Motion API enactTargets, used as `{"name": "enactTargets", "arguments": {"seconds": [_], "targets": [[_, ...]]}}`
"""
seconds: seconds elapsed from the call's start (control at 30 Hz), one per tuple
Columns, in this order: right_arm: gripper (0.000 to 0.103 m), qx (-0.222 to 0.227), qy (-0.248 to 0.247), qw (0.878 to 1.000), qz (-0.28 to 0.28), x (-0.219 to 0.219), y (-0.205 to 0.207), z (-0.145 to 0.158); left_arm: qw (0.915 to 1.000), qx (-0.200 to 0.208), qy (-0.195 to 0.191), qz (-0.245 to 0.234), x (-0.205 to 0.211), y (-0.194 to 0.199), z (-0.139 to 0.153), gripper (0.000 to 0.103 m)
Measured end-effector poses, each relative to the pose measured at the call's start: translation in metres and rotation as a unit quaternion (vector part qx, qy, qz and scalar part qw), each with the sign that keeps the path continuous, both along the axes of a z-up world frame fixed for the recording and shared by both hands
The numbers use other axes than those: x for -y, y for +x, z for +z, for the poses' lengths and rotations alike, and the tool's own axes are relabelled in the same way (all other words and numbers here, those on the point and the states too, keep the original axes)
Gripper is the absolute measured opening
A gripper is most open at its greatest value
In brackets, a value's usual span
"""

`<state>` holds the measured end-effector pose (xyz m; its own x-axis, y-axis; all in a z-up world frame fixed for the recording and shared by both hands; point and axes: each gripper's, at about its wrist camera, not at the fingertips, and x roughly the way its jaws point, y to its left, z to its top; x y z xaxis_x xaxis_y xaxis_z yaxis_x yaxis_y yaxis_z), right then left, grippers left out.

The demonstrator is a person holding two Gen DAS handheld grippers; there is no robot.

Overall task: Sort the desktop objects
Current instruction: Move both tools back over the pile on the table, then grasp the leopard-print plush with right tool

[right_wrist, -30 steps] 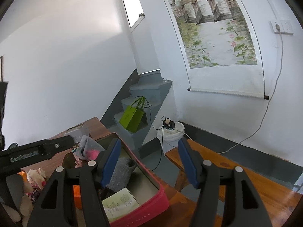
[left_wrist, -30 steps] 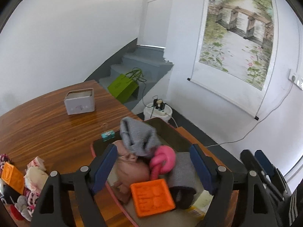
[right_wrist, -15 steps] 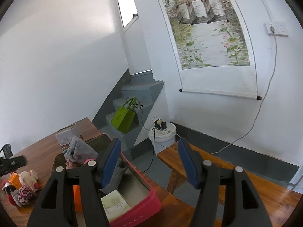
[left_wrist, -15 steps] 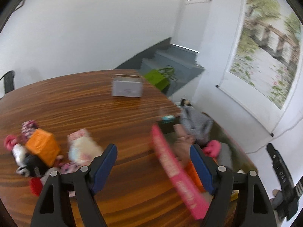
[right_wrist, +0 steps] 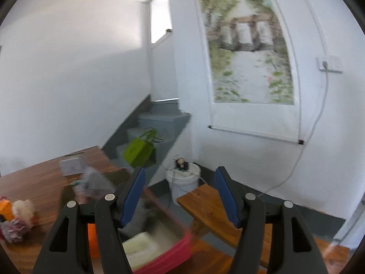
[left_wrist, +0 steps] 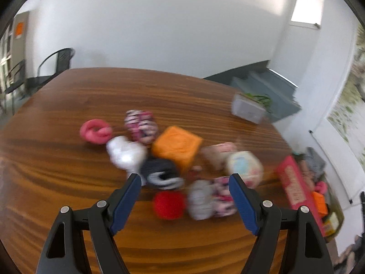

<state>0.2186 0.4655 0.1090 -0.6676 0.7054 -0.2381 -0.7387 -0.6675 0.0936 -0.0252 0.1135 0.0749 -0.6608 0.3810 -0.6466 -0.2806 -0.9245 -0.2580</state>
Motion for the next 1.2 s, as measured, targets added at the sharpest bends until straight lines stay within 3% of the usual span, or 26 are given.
{"name": "enactTargets", "arguments": {"seconds": [0.17,0.3,0.4,0.5,0.63,1.2], "targets": [[0.077,0.007,0.003,0.99,0.139,0.069,-0.033,0.019,0.9998,0.002,-0.009,0.016,0.02,-0.006,-0.011,0.081],[0.077,0.058,0.019,0.962,0.266,0.132,-0.083,0.016,0.9997,-0.004,-0.015,0.02,0.027,-0.004,-0.013,0.081],[0.077,0.117,-0.013,0.938,0.326,0.158,-0.129,-0.004,0.9997,-0.003,-0.013,0.022,0.036,-0.001,-0.012,0.081],[0.077,0.172,-0.057,0.922,0.343,0.168,-0.169,-0.026,0.9995,-0.001,-0.01,0.031,0.045,-0.002,-0.011,0.081],[0.065,0.224,-0.109,0.908,0.336,0.163,-0.204,-0.051,0.999,0.007,-0.001,0.044,0.056,-0.005,-0.011,0.081],[0.063,0.275,-0.146,0.872,0.379,0.186,-0.249,-0.084,0.9991,0.006,-0.012,0.039,0.054,-0.004,-0.012,0.081]]}}
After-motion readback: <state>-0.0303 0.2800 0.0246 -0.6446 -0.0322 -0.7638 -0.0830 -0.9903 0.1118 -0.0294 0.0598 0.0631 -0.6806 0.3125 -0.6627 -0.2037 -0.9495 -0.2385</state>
